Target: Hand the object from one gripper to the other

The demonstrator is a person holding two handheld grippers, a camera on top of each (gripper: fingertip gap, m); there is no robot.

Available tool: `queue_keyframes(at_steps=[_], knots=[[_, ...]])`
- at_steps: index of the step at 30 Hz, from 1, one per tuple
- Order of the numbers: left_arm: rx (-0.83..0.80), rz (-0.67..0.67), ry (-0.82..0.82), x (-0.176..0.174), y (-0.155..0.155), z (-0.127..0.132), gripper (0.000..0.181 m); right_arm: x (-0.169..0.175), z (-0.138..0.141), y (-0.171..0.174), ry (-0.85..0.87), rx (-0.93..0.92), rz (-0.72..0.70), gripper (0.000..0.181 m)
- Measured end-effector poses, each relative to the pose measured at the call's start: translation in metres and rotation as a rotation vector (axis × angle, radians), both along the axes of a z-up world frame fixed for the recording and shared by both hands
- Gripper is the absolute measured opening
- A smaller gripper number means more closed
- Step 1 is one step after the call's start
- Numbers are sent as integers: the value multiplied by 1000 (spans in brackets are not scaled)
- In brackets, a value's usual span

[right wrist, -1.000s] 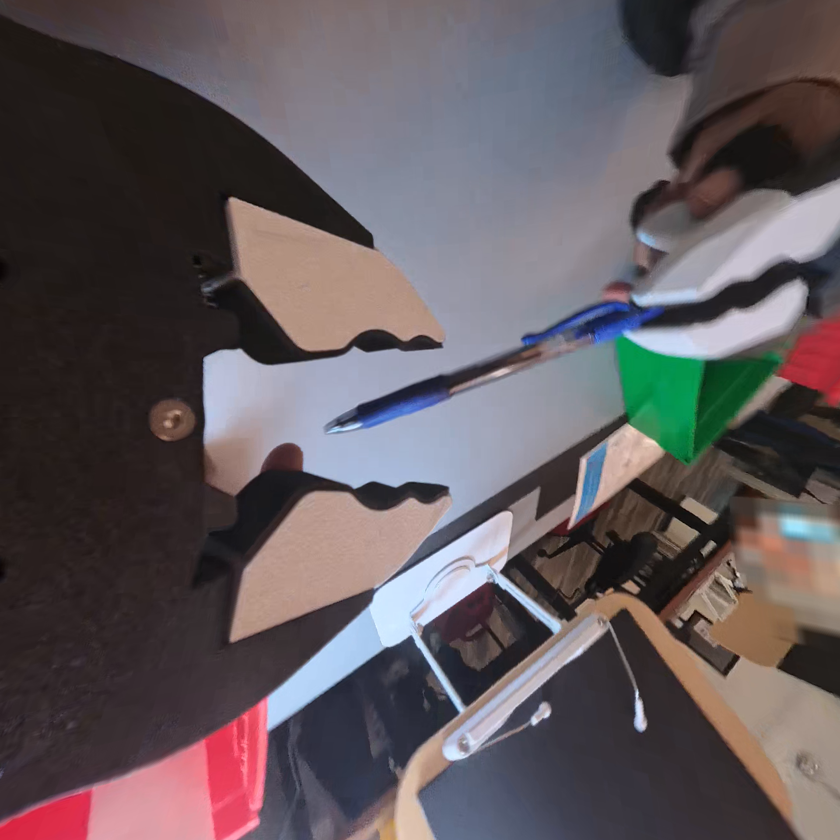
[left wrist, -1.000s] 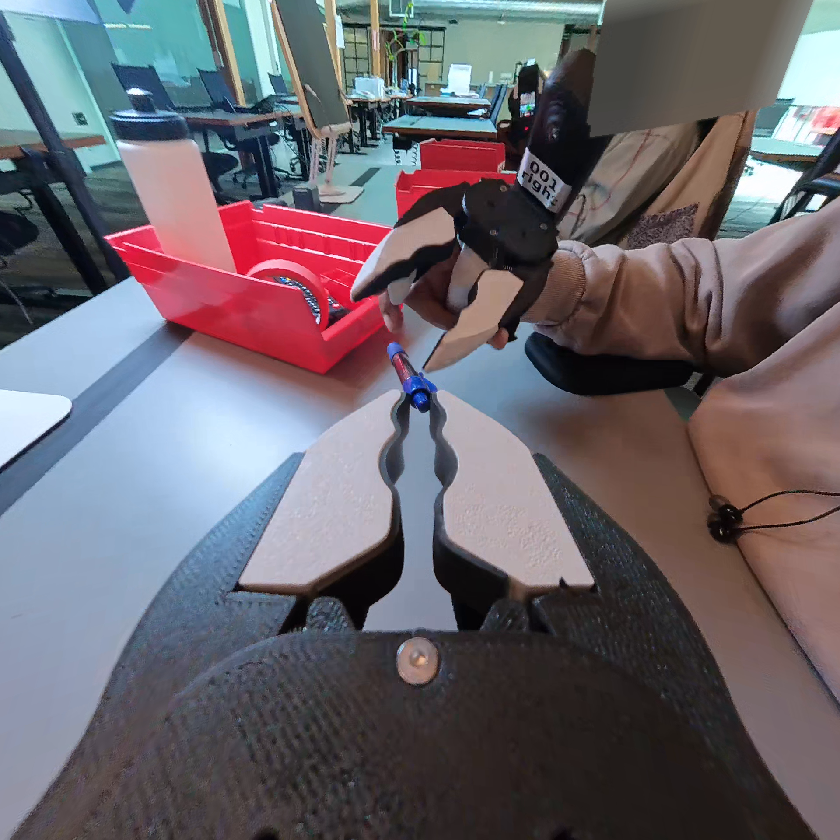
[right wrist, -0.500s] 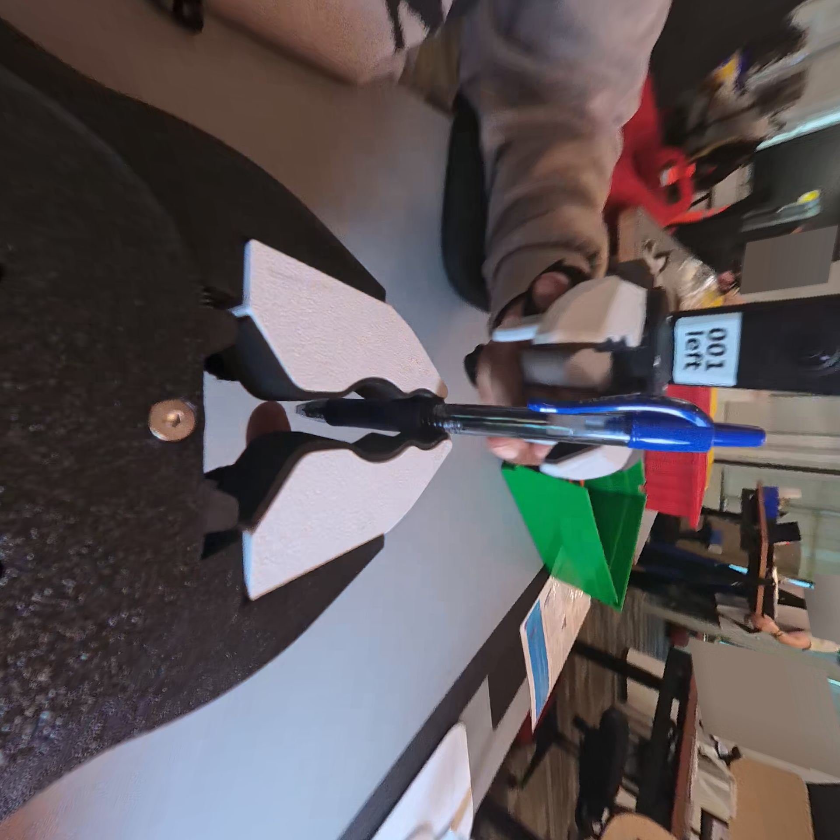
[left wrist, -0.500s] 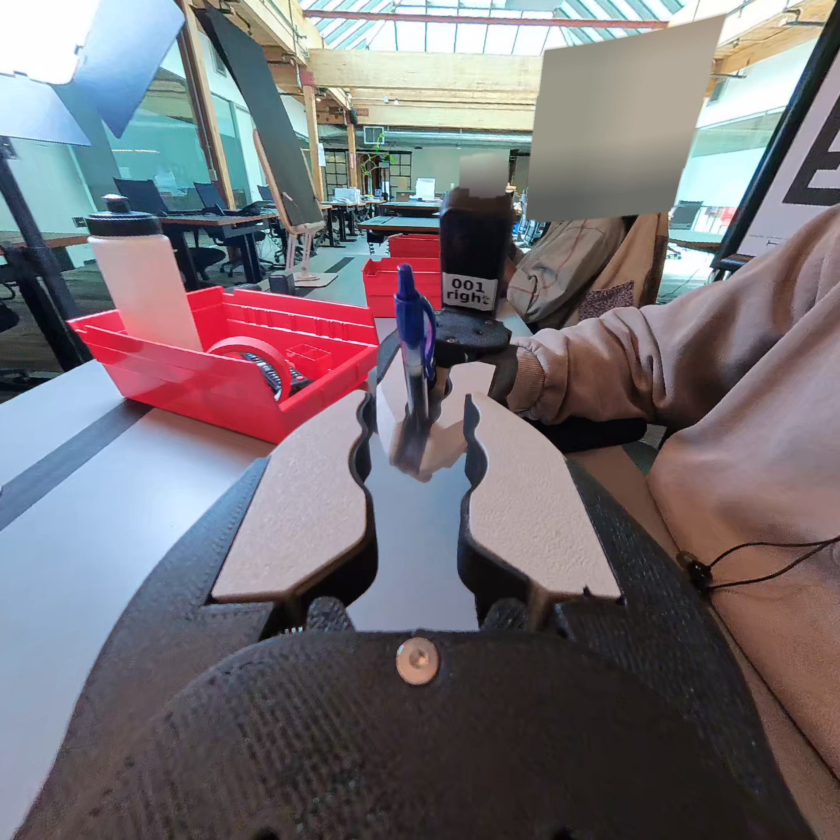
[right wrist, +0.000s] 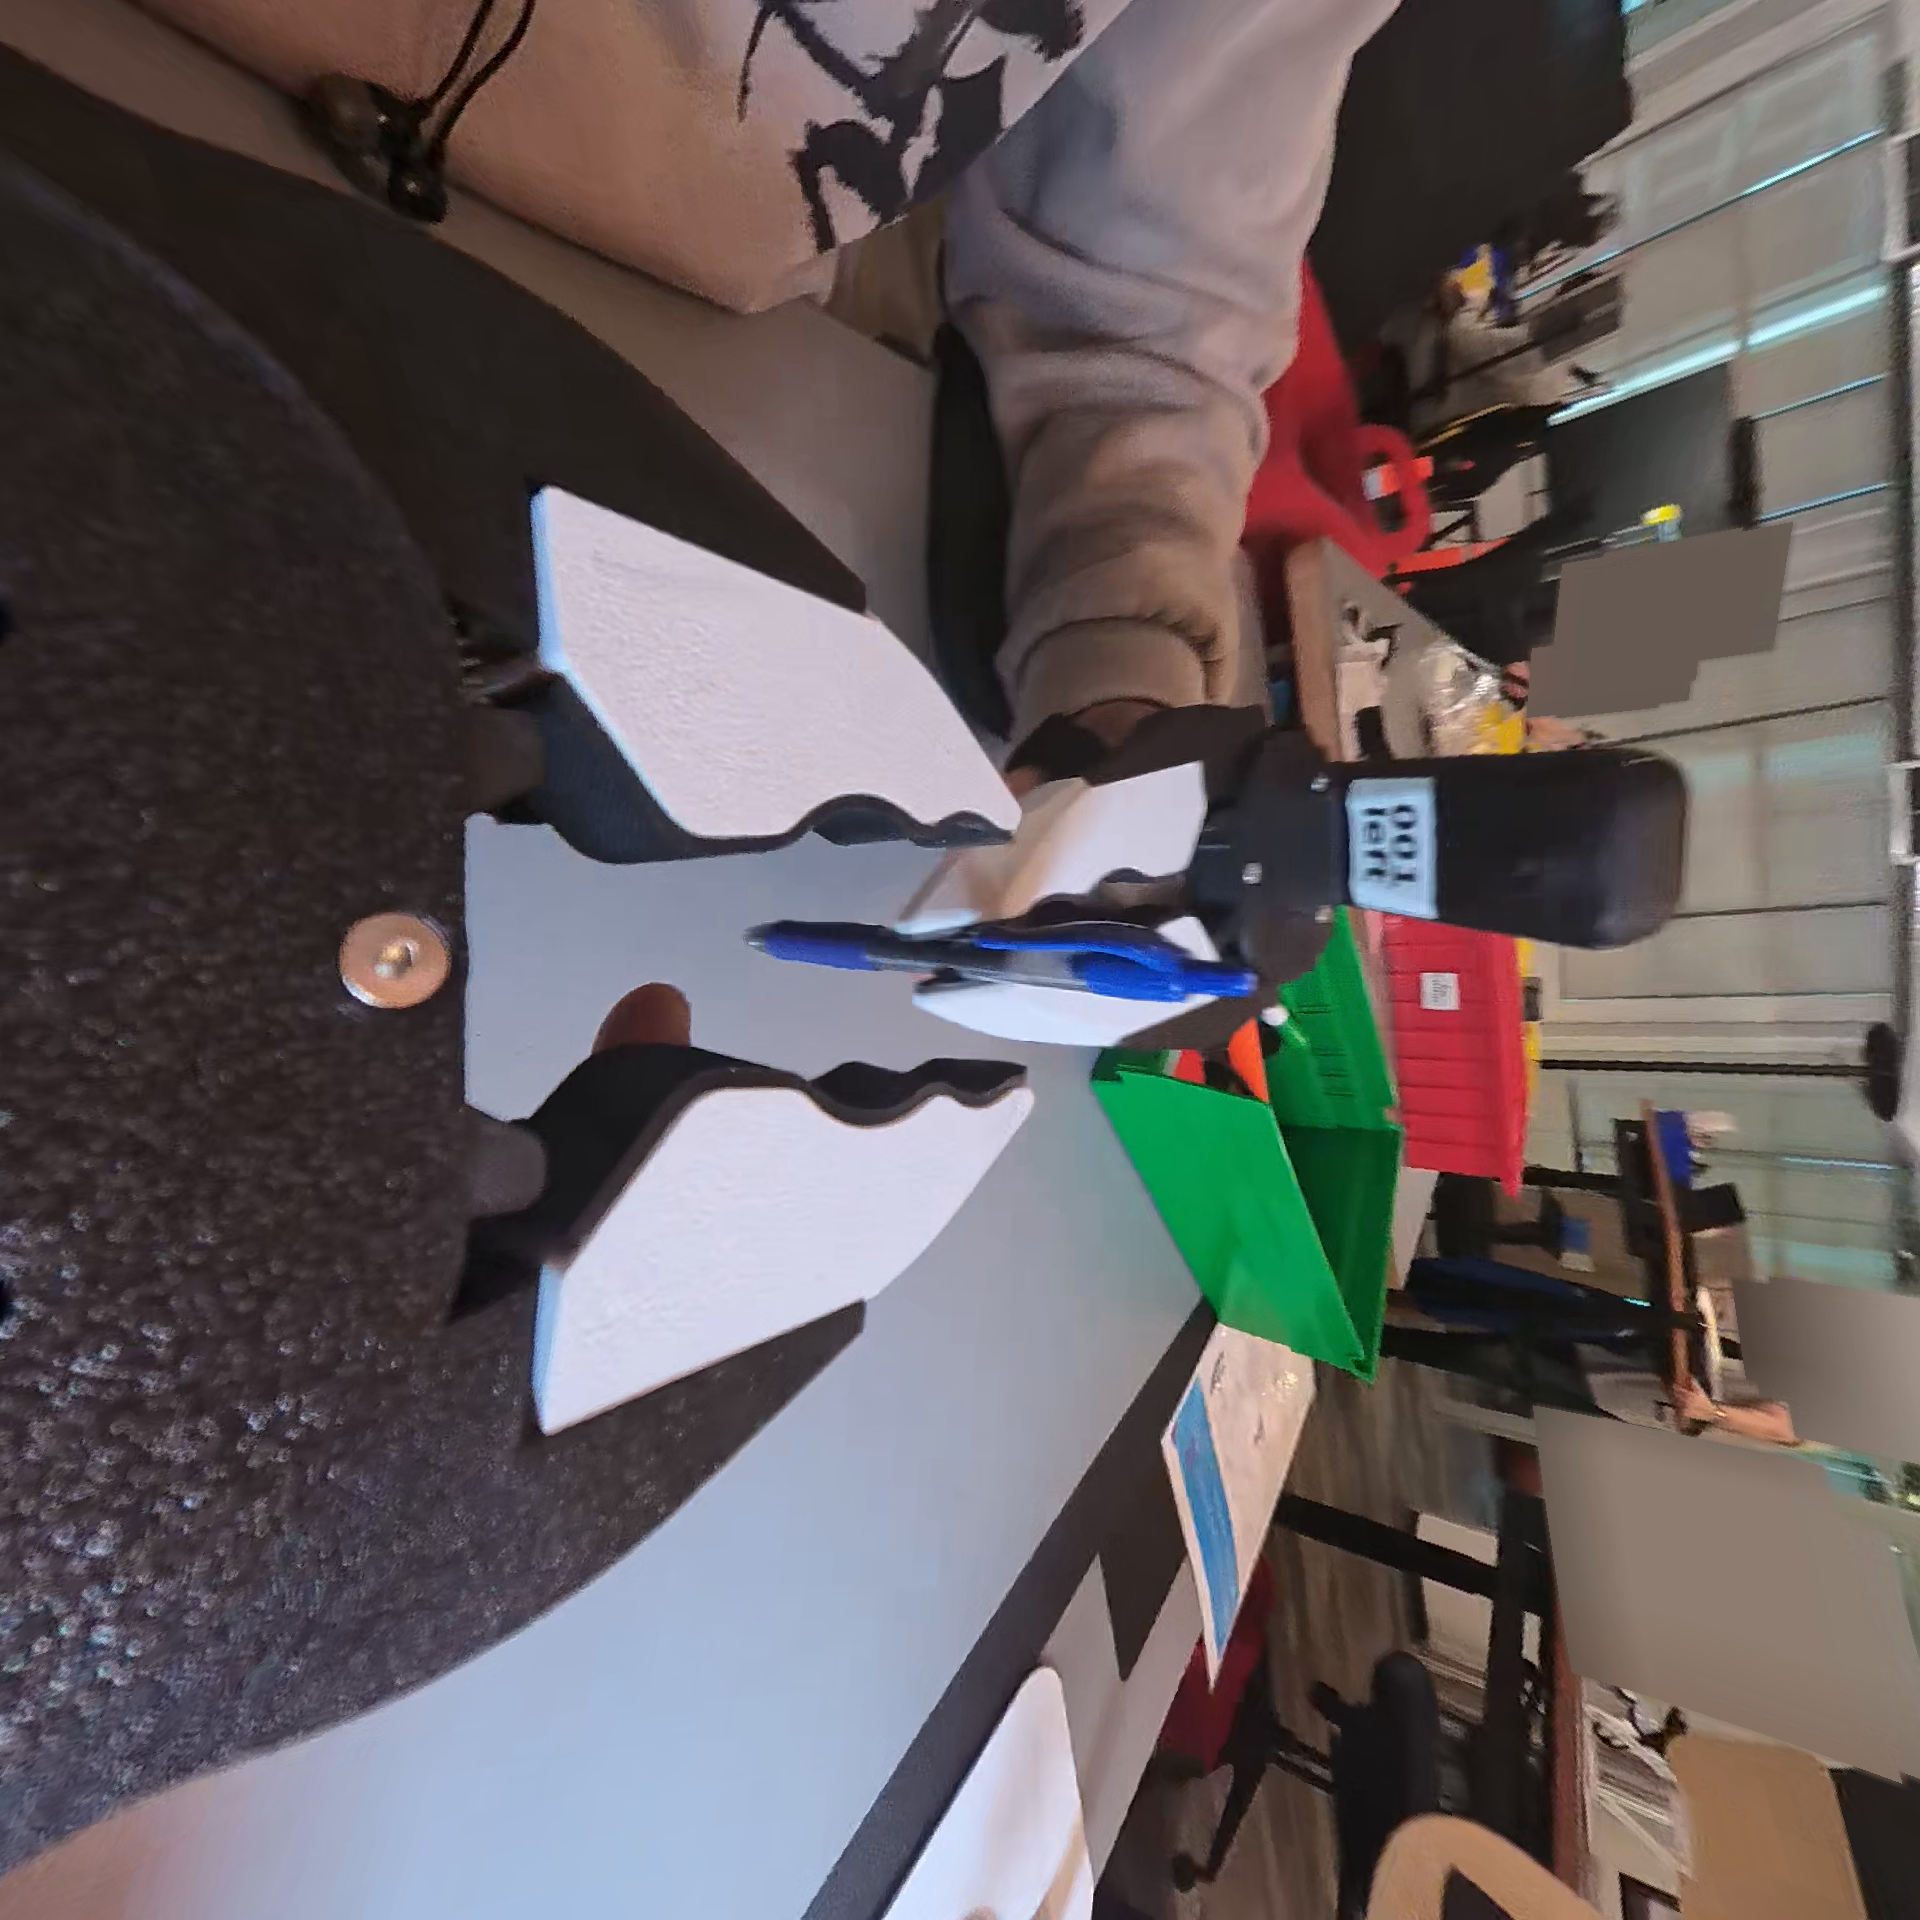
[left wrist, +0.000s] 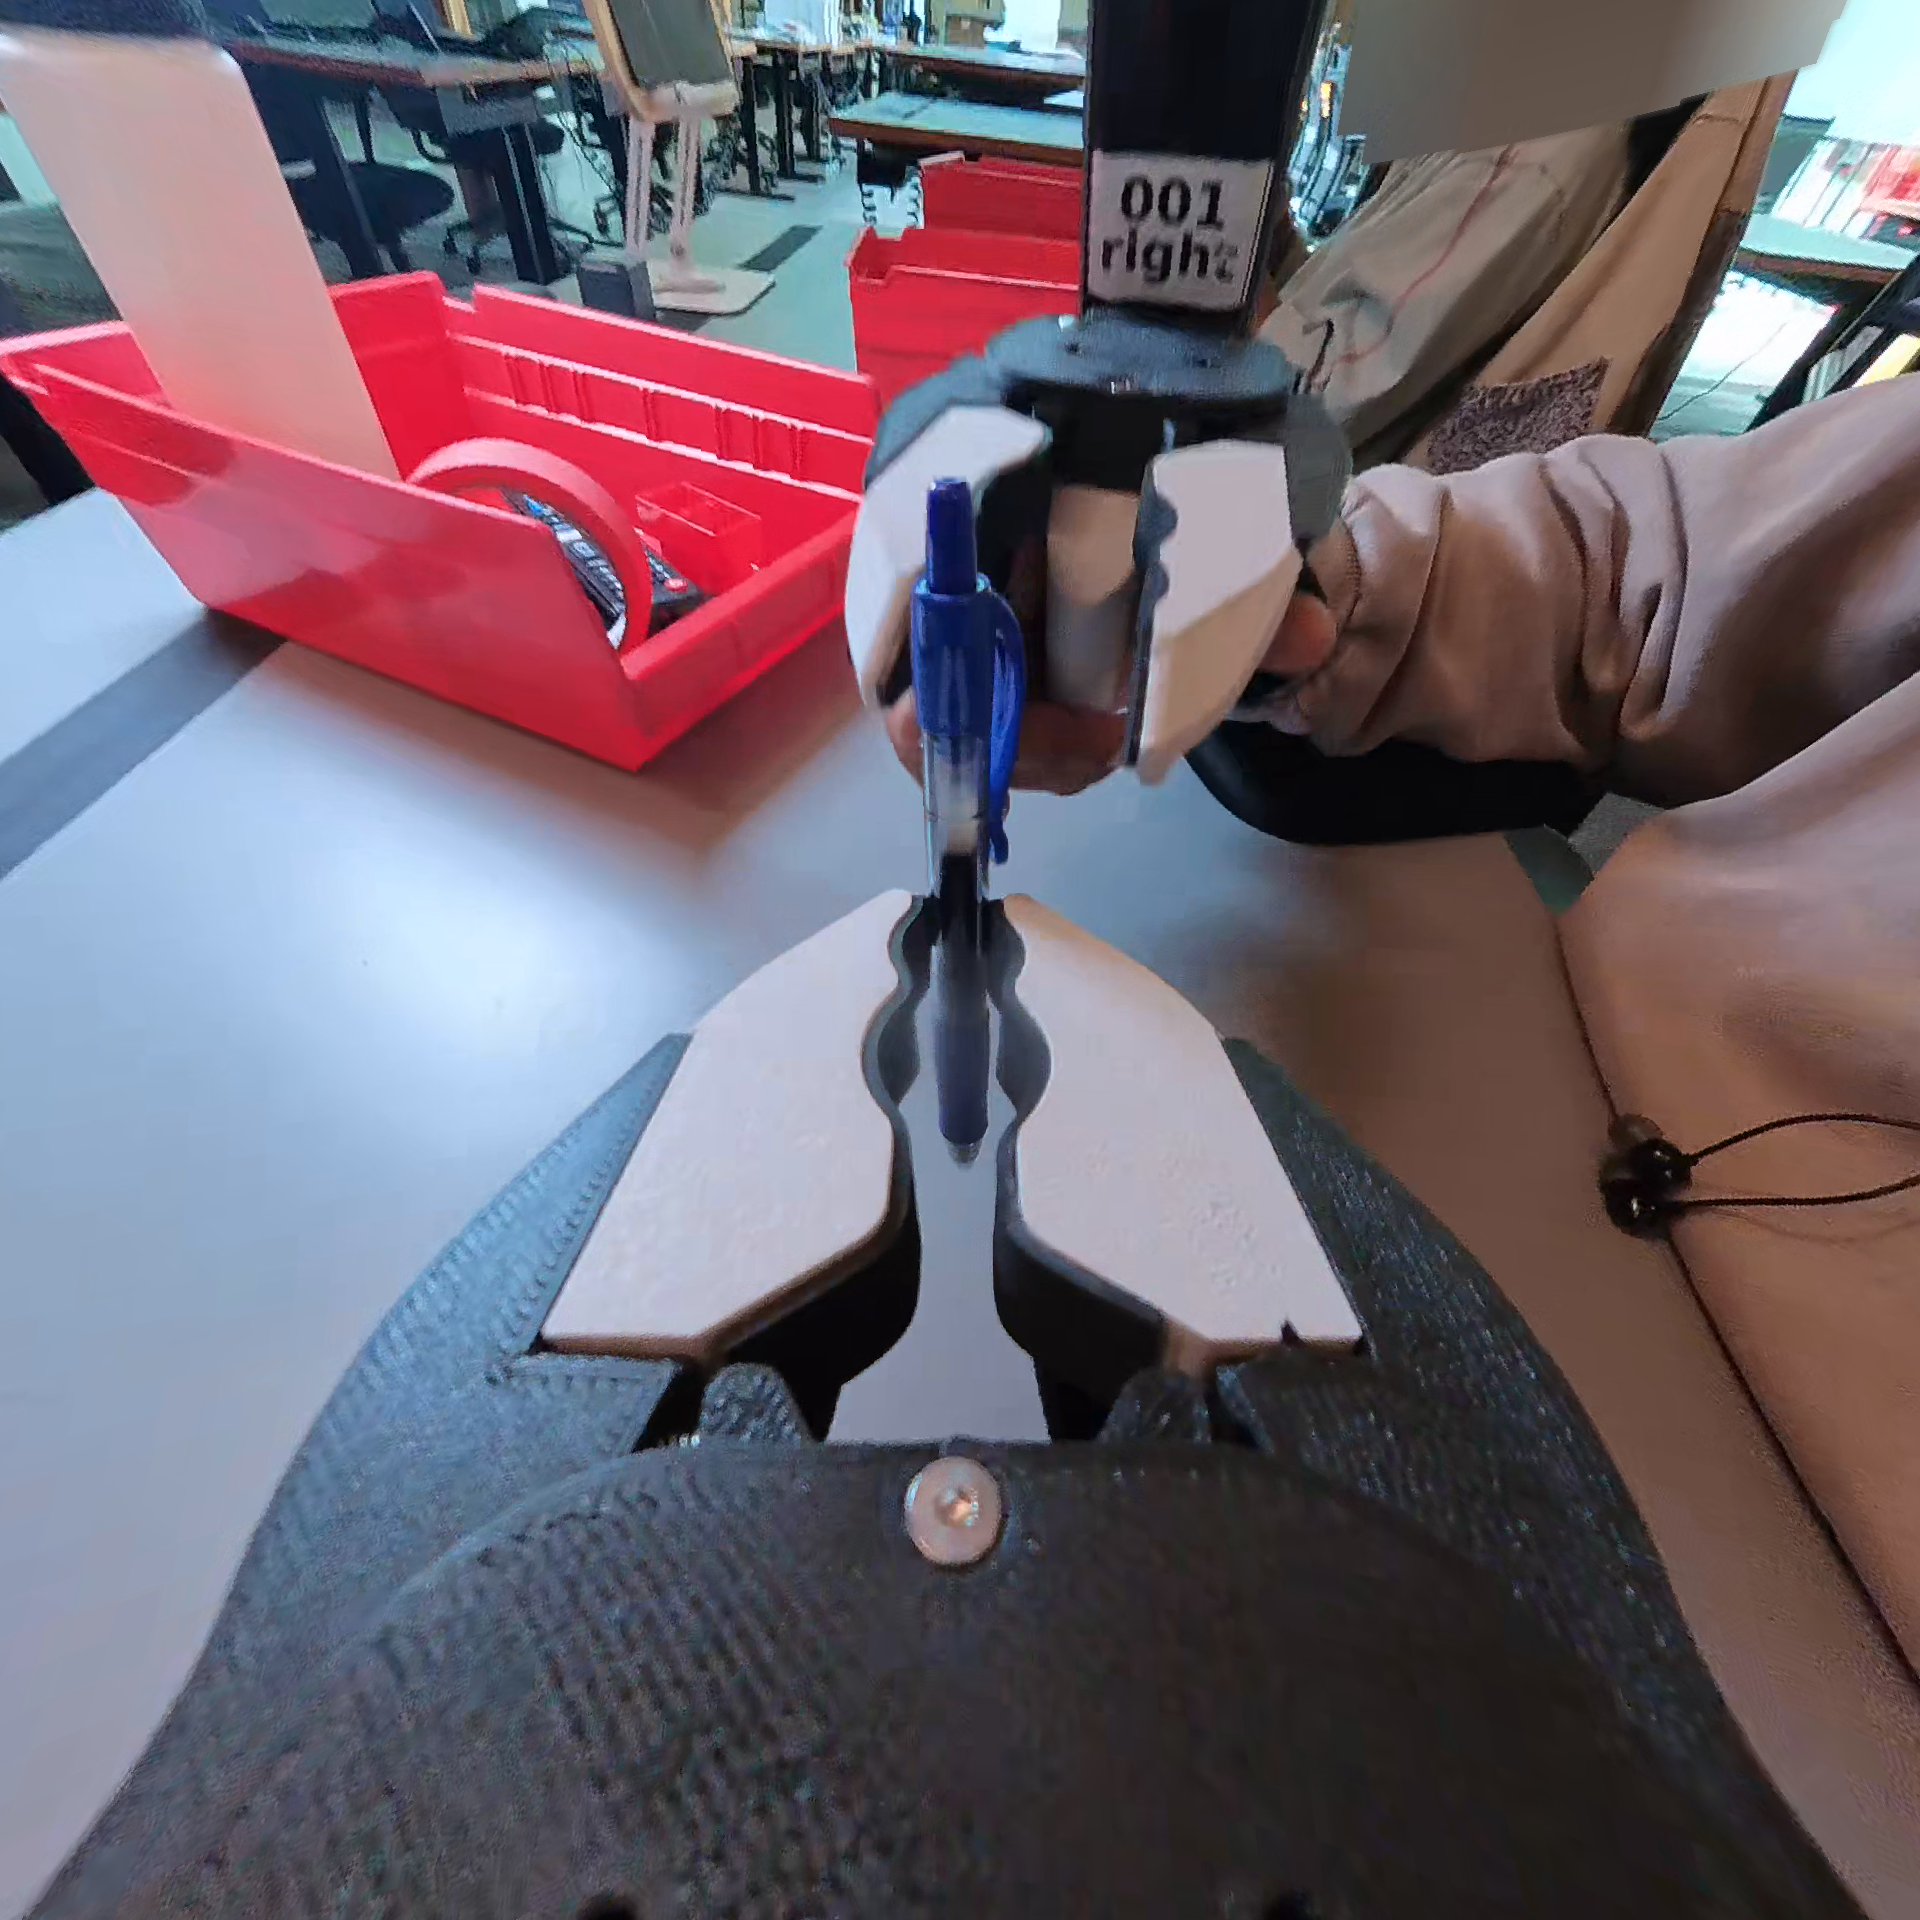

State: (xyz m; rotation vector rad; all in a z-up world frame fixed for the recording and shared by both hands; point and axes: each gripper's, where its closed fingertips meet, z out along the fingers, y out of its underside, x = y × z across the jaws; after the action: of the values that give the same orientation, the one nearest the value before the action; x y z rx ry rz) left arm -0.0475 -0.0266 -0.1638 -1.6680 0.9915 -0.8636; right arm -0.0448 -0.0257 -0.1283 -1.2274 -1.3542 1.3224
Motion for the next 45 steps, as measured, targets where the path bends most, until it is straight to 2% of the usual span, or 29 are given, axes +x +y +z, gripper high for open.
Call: queue_keyframes(at_steps=[4, 7, 10, 12, 15, 18, 22, 23, 24, 25, 30, 32, 35, 40, 41, 43, 44, 45], knots=[[-21, -43, 45, 14, -8, -11, 10, -1, 3, -5, 24, -40, 20, 35], [-30, -59, 58, 20, -12, -15, 10, -5, 0, -13, 12, -45, 54, 15], [-32, -78, 25, 20, -14, -12, 10, -3, 3, -14, 9, -32, 56, 15], [-18, -89, -38, 18, -15, -1, 10, -1, 11, -12, 35, -75, 60, 15], [28, -57, -182, 6, -11, 29, 29, 1, 5, -7, -1, -38, 41, 15], [34, -30, -276, -4, -10, 51, 24, -4, -6, -11, -48, -8, 39, 15], [57, -52, -199, 7, -16, 44, 22, -11, -16, -20, -97, 50, 37, 15], [50, -55, -171, 10, -17, 40, 18, -12, -17, -22, -104, 63, 37, 15], [46, -57, -136, 12, -18, 35, 6, -12, -18, -24, -113, 77, 40, 15], [49, -67, -110, 13, -20, 34, 6, -13, -20, -27, -122, 94, 42, 15], [114, -53, -86, 10, -23, 46, 5, -12, -6, -27, -56, 79, 27, 15], [131, -38, -139, 5, -22, 58, 6, -10, -8, -25, -59, 76, 29, 25], [140, -17, -235, -8, -22, 79, 6, -9, -32, -19, -163, 89, 56, 46], [146, -16, -314, -20, -23, 95, 5, -18, -54, -26, -198, 38, 101, 53], [145, -16, -316, -20, -23, 94, 5, -21, -55, -28, -192, 41, 94, 49], [127, -24, -341, -20, -23, 95, 5, -26, -55, -25, -151, 60, 44, 30], [118, -24, -354, -21, -22, 96, 5, -27, -55, -26, -146, 67, 34, 11], [117, -19, -356, -22, -21, 95, 6, -28, -56, -26, -150, 73, 22, 11]])
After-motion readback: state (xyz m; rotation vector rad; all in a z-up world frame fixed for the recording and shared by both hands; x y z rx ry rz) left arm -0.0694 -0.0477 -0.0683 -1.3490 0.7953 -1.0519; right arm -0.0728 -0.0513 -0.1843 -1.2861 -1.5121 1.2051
